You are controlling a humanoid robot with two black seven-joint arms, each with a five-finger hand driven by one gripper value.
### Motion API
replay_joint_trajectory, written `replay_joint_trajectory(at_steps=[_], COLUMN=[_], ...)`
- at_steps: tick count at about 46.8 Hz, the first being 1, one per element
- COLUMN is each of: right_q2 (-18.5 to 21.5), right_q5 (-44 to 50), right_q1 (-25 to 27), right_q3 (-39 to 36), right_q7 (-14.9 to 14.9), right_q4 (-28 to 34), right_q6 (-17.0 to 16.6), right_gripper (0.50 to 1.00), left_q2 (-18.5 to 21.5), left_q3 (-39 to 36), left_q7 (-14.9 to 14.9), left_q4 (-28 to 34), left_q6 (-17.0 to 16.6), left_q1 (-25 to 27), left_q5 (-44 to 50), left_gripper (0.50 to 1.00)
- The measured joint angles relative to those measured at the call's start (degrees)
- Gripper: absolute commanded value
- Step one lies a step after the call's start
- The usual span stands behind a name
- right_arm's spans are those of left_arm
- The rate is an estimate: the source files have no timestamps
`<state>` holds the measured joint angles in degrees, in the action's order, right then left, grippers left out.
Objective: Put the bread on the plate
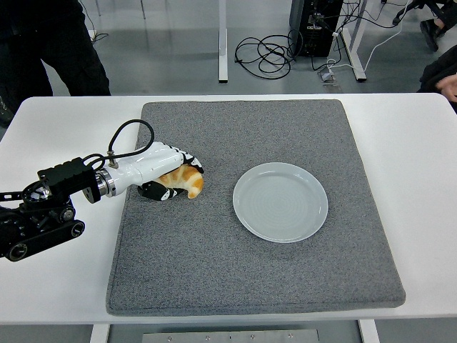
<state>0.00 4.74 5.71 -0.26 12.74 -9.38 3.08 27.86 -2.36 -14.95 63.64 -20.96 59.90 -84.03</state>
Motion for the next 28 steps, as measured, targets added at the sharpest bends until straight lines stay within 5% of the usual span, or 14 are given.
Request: replay_joint_trajectory(at_steps=[28], right_q2=[0.0], right_q5=[0.0], right_q1=[0.0], right_q3=[0.0], right_q7=[0.0], right_q4=[0.0], right_q6=[0.0], right_gripper=[1.000], left_q2=[2.8], left_q3=[-0.2], left_q7=[-0.8], left_q4=[0.1], left_q6=[1.5], left_q1=[16.3], left_q5=[4.8], left_gripper=[0.500])
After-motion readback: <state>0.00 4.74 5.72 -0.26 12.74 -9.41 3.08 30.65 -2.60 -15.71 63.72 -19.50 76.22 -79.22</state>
